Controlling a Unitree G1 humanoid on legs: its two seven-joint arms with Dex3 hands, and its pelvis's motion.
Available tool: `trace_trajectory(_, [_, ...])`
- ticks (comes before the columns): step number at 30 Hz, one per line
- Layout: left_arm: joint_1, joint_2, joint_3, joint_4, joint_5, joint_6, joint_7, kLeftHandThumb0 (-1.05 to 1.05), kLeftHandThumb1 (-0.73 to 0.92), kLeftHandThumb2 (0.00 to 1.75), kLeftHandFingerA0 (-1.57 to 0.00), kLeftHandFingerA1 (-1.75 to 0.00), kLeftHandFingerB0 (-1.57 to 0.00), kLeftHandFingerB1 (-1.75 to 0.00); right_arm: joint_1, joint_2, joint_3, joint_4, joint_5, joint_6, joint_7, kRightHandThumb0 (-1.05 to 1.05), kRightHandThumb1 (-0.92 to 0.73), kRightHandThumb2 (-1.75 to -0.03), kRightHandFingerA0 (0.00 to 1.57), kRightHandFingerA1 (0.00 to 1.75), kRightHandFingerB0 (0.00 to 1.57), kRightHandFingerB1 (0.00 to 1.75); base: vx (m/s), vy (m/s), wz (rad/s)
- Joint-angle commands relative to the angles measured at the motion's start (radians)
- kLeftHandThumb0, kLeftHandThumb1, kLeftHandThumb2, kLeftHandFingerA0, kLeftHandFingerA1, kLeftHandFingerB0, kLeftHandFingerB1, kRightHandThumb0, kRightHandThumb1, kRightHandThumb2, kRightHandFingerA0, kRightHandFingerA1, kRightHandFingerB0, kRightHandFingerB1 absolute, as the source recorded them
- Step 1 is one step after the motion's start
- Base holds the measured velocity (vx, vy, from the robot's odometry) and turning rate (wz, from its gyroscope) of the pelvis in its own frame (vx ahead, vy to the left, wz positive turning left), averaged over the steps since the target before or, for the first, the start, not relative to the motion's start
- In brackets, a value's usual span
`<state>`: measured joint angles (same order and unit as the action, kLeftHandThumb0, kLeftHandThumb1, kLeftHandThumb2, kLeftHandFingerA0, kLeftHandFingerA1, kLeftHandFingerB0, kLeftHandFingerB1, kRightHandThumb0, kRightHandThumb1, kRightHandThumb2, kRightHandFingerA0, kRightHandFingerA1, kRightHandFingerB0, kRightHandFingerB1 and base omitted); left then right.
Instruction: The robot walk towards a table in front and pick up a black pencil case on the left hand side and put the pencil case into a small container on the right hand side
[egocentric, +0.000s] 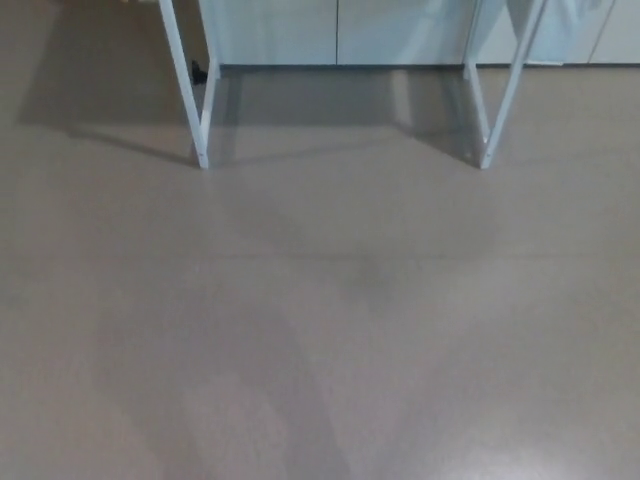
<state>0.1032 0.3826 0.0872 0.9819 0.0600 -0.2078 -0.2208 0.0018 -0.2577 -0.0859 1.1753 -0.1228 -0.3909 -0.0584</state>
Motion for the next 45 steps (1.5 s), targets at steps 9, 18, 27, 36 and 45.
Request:
trace_trajectory(9, [-0.030,0.020,-0.012,0.019,0.011,-0.001,0.005,-0.47,0.69,0.62,-0.30,-0.36,-0.20,-0.31,-0.017,-0.012,0.015,0.006,-0.002,0.006,-0.015,-0.31,-0.50,-0.55,0.81,0.58,0.74,0.51,0.37,0.148,-0.25])
trace_trajectory(18, [-0.008,0.020,-0.014,0.011,0.004,-0.014,0.009,-0.46,0.69,0.61,-0.34,-0.37,-0.24,-0.31,-0.014,-0.012,0.024,0.016,-0.006,0.004,-0.019,-0.32,-0.50,-0.55,0.85,0.59,0.75,0.52,0.31,0.128,-0.09])
trace_trajectory(27, [0.011,0.025,-0.031,0.021,0.016,-0.025,0.016,-0.55,0.56,0.82,-0.29,-0.49,-0.18,-0.42,0.009,-0.009,0.025,0.022,0.007,-0.013,-0.006,-0.29,-0.49,-0.54,0.81,0.58,0.76,0.53,0.26,-0.043,0.21])
trace_trajectory(36, [0.003,0.030,-0.041,0.040,0.022,-0.040,0.013,-0.54,0.57,0.82,-0.29,-0.47,-0.20,-0.42,0.011,-0.009,0.027,0.021,0.008,-0.008,-0.007,-0.29,-0.50,-0.55,0.80,0.57,0.76,0.52,0.21,-0.036,-0.07])
trace_trajectory(45, [0.001,0.034,-0.049,0.030,0.027,-0.042,0.015,-0.46,0.71,0.62,-0.41,-0.39,-0.31,-0.33,0.011,-0.007,0.024,0.019,0.011,-0.010,-0.005,-0.28,-0.50,-0.54,0.83,0.58,0.77,0.53,0.17,0.206,0.01])
